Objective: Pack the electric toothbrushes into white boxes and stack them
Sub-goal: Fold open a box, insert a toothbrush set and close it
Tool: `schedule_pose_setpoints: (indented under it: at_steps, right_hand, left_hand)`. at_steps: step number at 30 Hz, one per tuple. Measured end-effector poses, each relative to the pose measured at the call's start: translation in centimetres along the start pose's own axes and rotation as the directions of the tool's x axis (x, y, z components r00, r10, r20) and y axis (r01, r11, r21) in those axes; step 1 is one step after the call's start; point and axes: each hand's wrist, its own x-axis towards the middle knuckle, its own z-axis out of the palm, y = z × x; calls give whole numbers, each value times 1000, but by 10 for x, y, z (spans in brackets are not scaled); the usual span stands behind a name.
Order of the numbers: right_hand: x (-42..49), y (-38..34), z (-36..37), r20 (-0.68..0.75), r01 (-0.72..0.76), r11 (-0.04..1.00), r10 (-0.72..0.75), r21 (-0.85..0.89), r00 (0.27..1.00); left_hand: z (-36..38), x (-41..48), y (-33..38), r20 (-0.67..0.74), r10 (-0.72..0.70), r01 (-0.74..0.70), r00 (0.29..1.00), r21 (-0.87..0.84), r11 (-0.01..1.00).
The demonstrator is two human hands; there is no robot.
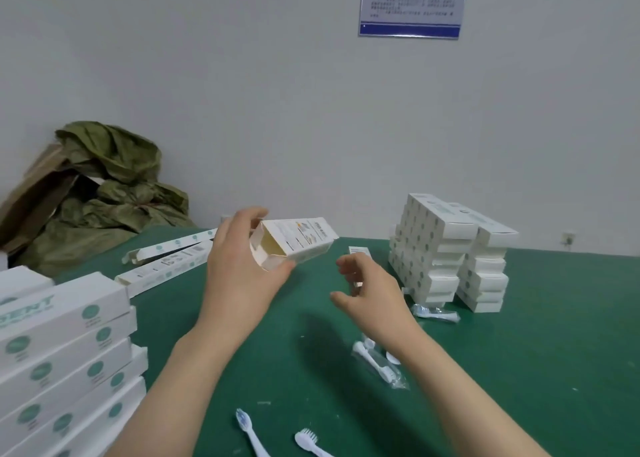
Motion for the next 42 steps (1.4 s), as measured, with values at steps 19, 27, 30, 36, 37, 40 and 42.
schedule_pose_setpoints:
  at_steps: [19,27,30,36,37,40,42]
  right_hand:
    - [-14,-24,-13,178,-241,330,209,913,962]
    - [-11,-20,-12,181,-242,301,215,923,960]
    - [-15,-19,-23,114,-126,658,61,742,992]
    - [-23,-42,-32,183,324,901,-385,289,905]
    - [-22,-43,-31,144,360,916,-386,178,911]
    - [-23,-42,-26,16,240,968,-239,-74,971]
    - [-23,-45,-25,-76,36,989,-25,147,997]
  left_hand:
    - [-30,1,-9,574,-116,-54,811,271,961]
    - [-28,0,-8,604,-115,-106,788,318,942]
    - [-23,-4,1,656,-112,-46,747,219,975]
    - [-24,-7,33,567,216,91,795,-463,882]
    - [-23,-8,36,577,250,68,777,-473,878]
    - [-17,-11,34,518,213,66,829,-468,881]
    - [-11,-14,34,391,114,59,913,-405,912]
